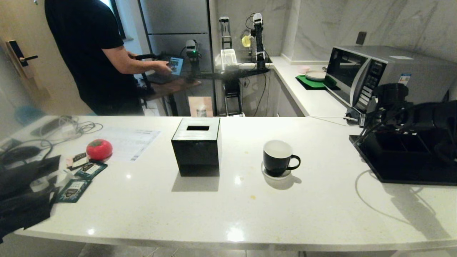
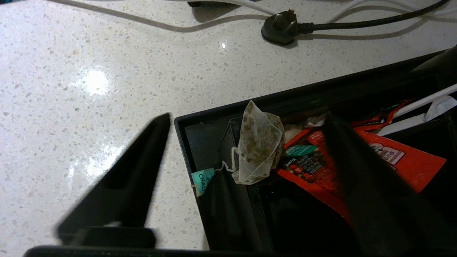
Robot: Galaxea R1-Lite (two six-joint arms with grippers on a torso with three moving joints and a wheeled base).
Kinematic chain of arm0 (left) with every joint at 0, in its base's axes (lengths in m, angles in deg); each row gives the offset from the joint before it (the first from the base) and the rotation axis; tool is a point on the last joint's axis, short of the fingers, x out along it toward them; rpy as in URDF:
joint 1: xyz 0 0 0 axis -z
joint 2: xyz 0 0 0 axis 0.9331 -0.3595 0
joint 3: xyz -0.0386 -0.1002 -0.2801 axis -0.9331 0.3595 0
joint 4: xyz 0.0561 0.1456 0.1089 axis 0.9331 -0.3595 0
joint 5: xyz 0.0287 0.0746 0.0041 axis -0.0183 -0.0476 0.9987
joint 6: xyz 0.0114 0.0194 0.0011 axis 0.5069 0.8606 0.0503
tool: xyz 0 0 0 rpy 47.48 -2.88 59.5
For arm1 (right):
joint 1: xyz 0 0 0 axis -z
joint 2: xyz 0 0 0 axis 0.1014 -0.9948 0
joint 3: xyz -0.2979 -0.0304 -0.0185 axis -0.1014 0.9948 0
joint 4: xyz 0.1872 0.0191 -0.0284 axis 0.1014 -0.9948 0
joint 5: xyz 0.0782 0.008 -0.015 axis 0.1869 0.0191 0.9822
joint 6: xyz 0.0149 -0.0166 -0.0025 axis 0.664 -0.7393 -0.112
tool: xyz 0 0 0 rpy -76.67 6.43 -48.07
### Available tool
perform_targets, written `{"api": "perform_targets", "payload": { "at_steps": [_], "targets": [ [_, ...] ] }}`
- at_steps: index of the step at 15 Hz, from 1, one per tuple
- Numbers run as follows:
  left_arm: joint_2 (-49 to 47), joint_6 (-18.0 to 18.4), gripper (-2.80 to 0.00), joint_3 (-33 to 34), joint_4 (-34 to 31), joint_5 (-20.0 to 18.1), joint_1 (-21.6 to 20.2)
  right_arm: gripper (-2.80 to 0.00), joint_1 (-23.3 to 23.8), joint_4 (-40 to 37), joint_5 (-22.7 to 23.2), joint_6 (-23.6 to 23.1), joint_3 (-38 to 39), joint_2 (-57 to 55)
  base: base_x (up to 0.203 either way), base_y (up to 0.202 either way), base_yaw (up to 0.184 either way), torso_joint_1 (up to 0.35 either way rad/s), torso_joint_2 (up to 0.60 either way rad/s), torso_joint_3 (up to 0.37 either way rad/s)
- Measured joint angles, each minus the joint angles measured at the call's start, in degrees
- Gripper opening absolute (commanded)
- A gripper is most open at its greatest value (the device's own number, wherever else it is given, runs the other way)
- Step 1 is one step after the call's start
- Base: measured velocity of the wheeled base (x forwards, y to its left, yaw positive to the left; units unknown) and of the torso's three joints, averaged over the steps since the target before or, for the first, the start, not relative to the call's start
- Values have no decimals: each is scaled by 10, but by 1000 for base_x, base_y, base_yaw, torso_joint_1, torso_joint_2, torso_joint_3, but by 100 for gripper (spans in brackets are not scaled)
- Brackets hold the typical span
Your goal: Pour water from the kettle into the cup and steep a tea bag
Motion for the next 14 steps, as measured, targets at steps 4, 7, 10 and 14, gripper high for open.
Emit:
{"api": "perform_targets", "payload": {
  "at_steps": [4, 7, 10, 14],
  "targets": [
    [0, 0, -280, 0, 0, 0, 0, -280, 0, 0, 0, 0, 0, 0, 0, 0, 0, 0, 0, 0],
    [0, 0, -280, 0, 0, 0, 0, -280, 0, 0, 0, 1, 0, 0, 0, 0, 0, 0, 0, 0],
    [0, 0, -280, 0, 0, 0, 0, -280, -1, 0, 0, 0, 0, 1, 0, 0, 0, 0, 0, 0],
    [0, 0, -280, 0, 0, 0, 0, -280, -1, 1, 0, 0, 0, 3, 0, 0, 0, 0, 0, 0]
  ]
}}
